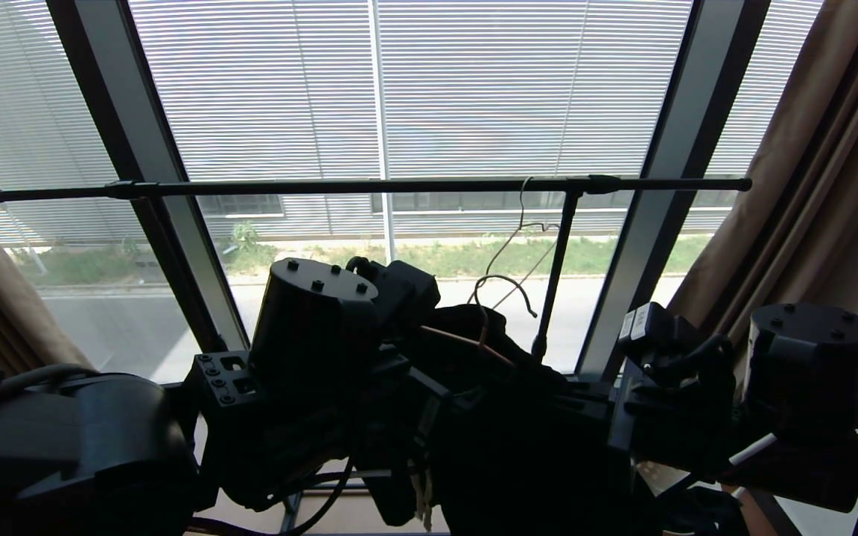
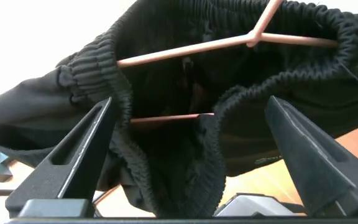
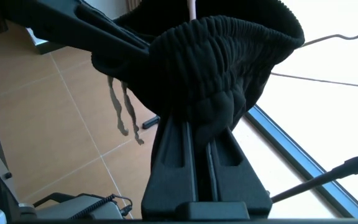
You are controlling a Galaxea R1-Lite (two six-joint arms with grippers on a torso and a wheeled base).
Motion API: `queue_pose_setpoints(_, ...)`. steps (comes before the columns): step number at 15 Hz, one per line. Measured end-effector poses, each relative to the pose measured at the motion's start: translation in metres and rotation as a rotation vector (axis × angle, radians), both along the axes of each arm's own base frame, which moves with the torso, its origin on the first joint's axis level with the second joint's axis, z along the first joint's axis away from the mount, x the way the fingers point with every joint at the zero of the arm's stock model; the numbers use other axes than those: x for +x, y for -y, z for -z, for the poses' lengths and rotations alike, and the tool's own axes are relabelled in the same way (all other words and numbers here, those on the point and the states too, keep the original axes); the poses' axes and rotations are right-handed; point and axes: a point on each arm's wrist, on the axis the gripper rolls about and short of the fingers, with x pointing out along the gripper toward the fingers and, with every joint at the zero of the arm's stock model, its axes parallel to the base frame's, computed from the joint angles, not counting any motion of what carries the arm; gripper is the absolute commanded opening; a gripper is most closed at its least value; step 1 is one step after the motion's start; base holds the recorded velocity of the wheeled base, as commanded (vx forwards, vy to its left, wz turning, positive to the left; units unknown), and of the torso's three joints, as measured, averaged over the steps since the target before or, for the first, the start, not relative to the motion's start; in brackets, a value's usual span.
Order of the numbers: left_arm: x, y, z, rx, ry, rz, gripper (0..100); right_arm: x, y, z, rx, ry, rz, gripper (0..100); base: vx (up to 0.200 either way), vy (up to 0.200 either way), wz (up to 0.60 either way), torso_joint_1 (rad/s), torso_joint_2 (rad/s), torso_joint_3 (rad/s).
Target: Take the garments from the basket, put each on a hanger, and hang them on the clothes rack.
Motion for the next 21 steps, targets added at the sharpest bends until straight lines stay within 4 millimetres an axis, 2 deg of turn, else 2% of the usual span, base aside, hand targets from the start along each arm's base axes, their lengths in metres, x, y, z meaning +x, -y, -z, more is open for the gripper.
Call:
queue_pose_setpoints(4,-0.002,-0.01,-0.012,-0.026,0.024,-0.018,100,0.003,0.003,0.0,0.015,-0.01,-0.034,0,0.0,0.0,0.0,0.0,0.0,0.0)
queue_pose_setpoints(14,-0.01,-0.058,-0.043,-0.109,0.102,-0.103,100,0.018,0.026,0.005,0.088,-0.076,-0.173,0,0.0,0.0,0.0,0.0,0.0,0.0)
queue_pose_setpoints(18,-0.005,-0.09,-0.05,-0.065,0.145,-0.04,100,0.027,0.041,0.006,0.125,-0.092,-0.218,0,0.0,0.0,0.0,0.0,0.0,0.0)
queue_pose_setpoints(21,0.002,-0.115,-0.051,-0.077,0.066,0.084,100,0.029,0.044,0.007,0.131,-0.099,-0.229,0,0.0,0.0,0.0,0.0,0.0,0.0)
